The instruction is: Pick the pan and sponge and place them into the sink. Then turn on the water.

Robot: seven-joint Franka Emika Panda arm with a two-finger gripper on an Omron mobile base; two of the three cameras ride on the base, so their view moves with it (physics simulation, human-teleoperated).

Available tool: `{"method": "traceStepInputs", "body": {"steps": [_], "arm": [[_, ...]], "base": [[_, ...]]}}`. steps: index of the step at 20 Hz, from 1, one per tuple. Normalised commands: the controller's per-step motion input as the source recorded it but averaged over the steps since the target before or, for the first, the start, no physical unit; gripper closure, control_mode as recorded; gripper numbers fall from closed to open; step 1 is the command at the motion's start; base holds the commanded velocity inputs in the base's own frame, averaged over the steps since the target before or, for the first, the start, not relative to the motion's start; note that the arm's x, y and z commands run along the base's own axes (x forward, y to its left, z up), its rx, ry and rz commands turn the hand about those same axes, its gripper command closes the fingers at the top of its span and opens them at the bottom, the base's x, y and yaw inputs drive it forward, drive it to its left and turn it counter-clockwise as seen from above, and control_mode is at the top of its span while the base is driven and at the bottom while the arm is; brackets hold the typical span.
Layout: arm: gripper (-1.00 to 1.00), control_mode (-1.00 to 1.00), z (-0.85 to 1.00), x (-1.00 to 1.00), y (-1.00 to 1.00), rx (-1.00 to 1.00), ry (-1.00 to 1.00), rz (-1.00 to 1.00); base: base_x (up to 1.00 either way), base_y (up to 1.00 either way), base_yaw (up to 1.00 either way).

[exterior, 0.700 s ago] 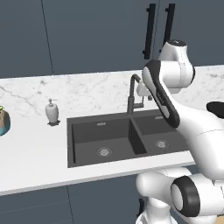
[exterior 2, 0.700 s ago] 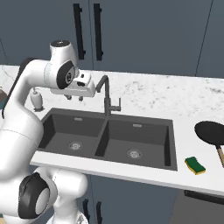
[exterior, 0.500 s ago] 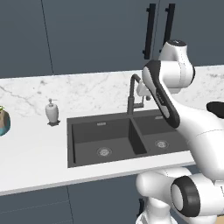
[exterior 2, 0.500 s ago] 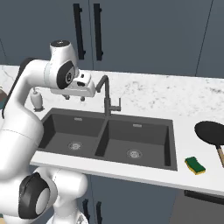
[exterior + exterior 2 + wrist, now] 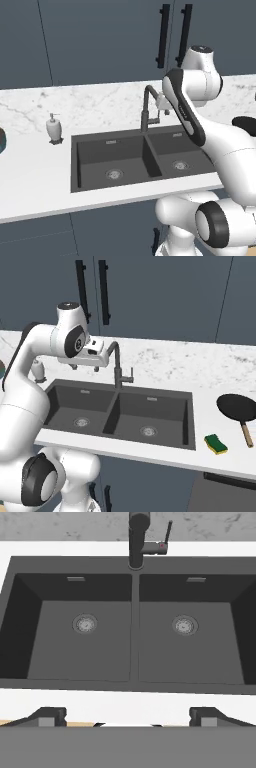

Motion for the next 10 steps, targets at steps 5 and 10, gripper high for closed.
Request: {"method": "traceStepInputs", "body": {"steps": [5,10], "arm": [[-1.00,1.00,0.00,0.00,0.00,0.00,0.00,0.00],[-1.00,1.00,0.00,0.00,0.00,0.00,0.00,0.00]], "base": [[0.00,-0.36,0.00],[0.00,-0.34,0.00]]}}
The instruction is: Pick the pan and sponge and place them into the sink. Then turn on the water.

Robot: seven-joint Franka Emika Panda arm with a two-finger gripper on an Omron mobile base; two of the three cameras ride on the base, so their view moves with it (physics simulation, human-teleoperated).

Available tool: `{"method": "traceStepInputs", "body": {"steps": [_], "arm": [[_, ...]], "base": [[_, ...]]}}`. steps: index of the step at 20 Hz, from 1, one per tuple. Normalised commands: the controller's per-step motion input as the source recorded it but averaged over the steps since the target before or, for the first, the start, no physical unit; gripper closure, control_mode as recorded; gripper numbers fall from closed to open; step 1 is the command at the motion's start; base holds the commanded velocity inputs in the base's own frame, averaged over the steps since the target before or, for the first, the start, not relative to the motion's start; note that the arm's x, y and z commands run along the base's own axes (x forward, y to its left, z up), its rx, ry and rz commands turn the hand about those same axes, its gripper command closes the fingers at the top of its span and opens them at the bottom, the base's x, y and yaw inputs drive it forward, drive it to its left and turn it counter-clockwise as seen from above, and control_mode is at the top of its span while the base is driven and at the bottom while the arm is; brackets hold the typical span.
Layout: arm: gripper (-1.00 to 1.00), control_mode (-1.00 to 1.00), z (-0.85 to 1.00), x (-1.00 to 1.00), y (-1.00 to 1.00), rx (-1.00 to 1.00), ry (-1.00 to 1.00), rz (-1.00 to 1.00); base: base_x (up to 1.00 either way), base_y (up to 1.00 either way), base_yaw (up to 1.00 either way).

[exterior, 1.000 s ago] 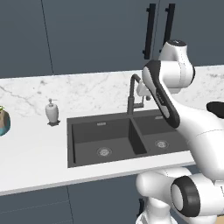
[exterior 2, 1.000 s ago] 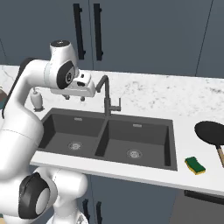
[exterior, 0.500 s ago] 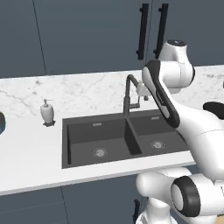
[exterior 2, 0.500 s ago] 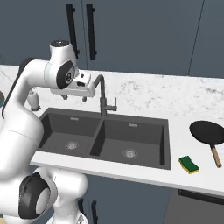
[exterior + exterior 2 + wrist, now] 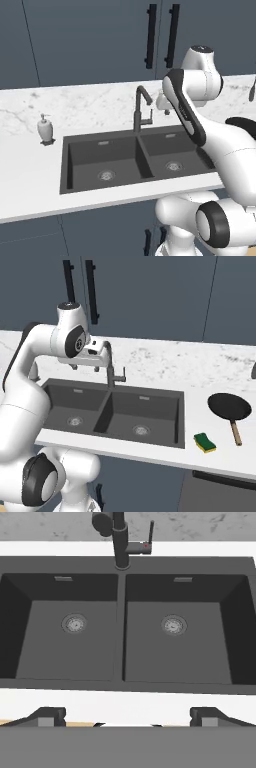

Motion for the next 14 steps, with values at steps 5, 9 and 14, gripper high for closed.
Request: {"method": "traceStepInputs", "body": {"steps": [5,9,14], "arm": [[-1.00,1.00,0.00,0.00,0.00,0.00,0.00,0.00],[-1.00,1.00,0.00,0.00,0.00,0.00,0.00,0.00],[-1.00,1.00,0.00,0.00,0.00,0.00,0.00,0.00]], "base": [[0.00,-0.37,0.00],[0.00,-0.40,0.00],[0.00,-0.39,0.00]]}}
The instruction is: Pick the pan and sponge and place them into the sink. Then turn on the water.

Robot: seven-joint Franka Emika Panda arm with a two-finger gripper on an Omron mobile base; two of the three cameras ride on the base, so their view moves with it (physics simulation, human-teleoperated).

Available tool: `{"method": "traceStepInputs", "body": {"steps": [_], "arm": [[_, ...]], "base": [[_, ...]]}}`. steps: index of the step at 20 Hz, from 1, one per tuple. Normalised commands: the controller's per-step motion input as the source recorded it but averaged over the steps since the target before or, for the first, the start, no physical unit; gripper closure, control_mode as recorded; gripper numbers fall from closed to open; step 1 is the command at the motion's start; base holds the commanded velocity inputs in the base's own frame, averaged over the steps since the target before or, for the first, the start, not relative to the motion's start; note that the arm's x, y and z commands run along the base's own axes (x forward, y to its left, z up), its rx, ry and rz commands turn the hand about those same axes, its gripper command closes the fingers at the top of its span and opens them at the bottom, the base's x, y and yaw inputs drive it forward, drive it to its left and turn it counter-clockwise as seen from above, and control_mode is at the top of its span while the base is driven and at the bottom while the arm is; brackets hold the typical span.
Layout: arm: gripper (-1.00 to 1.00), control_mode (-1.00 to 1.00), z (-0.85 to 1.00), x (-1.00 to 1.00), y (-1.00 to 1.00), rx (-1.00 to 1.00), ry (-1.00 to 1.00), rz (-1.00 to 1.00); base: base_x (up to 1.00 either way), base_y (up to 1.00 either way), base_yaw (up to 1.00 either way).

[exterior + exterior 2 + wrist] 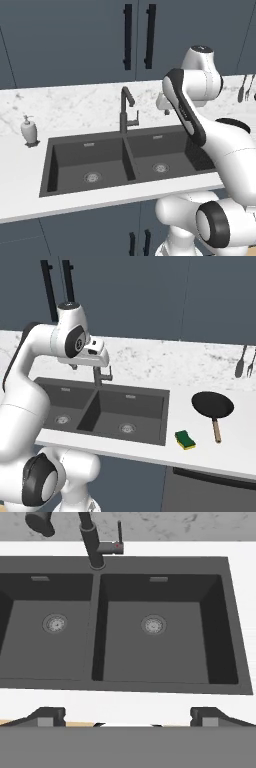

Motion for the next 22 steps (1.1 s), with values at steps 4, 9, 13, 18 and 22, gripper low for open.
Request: {"method": "traceStepInputs", "body": {"steps": [4,9,13,18,22], "arm": [[-1.00,1.00,0.00,0.00,0.00,0.00,0.00,0.00],[-1.00,-1.00,0.00,0.00,-0.21,0.00,0.00,0.00],[-1.00,-1.00,-0.02,0.00,-0.36,0.00,0.00,0.00],[-1.00,-1.00,-0.04,0.00,-0.40,0.00,0.00,0.00],[-1.00,-1.00,-0.07,0.00,-0.39,0.00,0.00,0.00]], "base": [[0.00,-0.35,0.00],[0.00,-0.13,0.00],[0.00,0.00,0.00],[0.00,0.00,0.00],[0.00,0.00,0.00]]}}
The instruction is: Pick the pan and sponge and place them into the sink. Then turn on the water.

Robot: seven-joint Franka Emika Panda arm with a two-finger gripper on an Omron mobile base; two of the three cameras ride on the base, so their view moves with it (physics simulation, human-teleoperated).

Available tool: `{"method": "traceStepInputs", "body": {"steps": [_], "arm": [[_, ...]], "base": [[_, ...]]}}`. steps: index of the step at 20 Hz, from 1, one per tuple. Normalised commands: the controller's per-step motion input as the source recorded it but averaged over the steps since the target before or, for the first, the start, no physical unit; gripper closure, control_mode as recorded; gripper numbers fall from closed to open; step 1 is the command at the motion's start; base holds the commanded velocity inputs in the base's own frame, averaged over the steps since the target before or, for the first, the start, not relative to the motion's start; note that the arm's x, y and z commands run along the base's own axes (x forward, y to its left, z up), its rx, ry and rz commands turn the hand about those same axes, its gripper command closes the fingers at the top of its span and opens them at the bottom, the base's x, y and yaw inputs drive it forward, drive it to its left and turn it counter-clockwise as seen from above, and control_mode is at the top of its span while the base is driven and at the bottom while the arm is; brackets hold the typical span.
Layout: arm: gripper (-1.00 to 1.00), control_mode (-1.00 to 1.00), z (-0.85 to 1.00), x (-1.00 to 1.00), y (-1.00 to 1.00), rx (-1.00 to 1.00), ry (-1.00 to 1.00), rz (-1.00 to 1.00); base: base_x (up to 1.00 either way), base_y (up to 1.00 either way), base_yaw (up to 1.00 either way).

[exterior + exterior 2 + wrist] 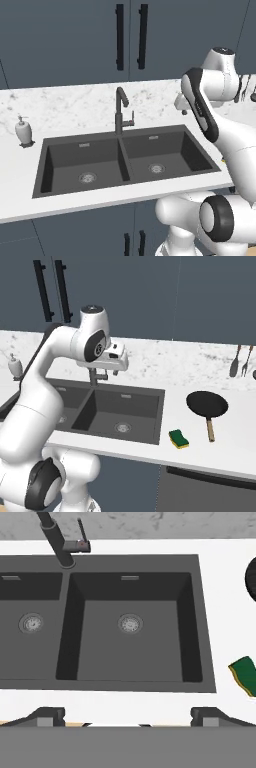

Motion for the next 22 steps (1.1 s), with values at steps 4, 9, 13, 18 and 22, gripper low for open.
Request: {"method": "traceStepInputs", "body": {"steps": [4,9,13,18,22], "arm": [[-1.00,-1.00,-0.08,0.00,-0.44,0.00,0.00,0.00],[-1.00,-1.00,-0.08,0.00,-0.44,0.00,0.00,0.00],[-1.00,-1.00,-0.09,0.00,-0.44,0.00,0.00,0.00],[-1.00,-1.00,-0.13,0.00,-0.46,0.00,-0.01,0.01],[-1.00,-1.00,-0.11,0.00,-0.47,0.00,0.00,0.01]], "base": [[0.00,0.00,0.00],[0.00,0.00,0.00],[0.00,0.00,0.00],[0.00,0.00,0.00],[0.00,0.00,0.00]]}}
